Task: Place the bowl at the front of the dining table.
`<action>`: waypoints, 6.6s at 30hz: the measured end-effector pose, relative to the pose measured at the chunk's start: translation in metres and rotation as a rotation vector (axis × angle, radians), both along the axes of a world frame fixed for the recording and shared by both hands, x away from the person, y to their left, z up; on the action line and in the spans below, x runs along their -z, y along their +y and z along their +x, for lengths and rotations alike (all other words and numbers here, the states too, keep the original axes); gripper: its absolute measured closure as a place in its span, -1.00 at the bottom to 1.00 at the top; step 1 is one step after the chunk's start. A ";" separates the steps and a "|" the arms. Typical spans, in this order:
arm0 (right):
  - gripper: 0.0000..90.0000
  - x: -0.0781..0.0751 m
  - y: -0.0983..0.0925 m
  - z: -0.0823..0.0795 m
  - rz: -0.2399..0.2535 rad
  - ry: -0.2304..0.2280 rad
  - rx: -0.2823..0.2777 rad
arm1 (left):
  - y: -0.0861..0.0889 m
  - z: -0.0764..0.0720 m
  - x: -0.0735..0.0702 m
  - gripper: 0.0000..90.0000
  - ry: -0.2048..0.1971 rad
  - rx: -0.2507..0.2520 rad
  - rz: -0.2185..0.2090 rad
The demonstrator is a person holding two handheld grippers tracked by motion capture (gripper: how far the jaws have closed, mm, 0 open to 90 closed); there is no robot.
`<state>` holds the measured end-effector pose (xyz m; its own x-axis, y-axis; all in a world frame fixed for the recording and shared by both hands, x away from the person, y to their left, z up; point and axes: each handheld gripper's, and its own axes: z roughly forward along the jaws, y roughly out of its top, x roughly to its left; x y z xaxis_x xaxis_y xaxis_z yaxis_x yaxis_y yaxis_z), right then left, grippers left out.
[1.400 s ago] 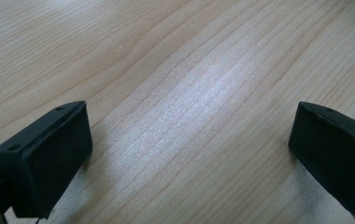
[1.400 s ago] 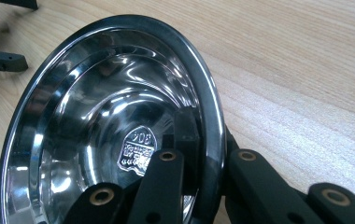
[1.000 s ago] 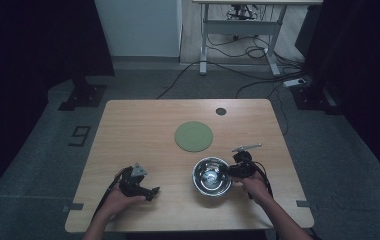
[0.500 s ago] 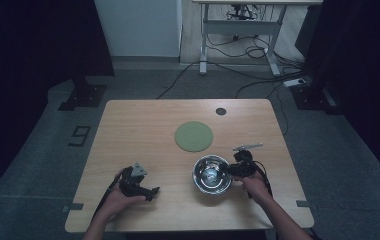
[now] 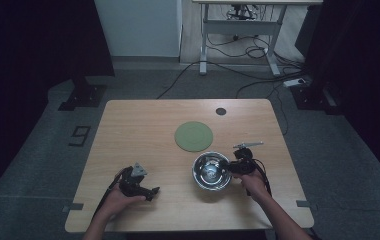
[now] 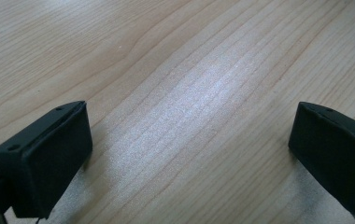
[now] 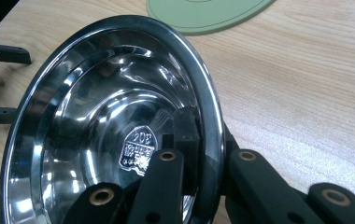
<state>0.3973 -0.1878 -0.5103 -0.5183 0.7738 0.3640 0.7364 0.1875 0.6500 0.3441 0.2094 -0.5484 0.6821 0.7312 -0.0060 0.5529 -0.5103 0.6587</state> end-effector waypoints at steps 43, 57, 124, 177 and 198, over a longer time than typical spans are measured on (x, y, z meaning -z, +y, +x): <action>0.93 -0.019 0.005 0.026 0.042 -0.024 0.050 | 0.000 0.000 0.000 -1.00 0.000 0.000 0.000; 0.93 -0.020 0.006 0.032 0.069 -0.029 0.079 | 0.000 0.000 0.000 -1.00 0.000 0.000 0.000; 0.93 -0.044 0.032 0.072 0.047 -0.064 0.121 | 0.000 0.000 0.000 -1.00 0.000 0.000 -0.001; 0.93 -0.066 0.050 0.087 0.042 -0.101 0.124 | 0.000 0.000 0.000 -1.00 0.001 0.001 -0.001; 0.93 -0.072 0.061 0.091 0.043 -0.109 0.117 | 0.000 0.000 0.000 -1.00 0.001 0.002 0.000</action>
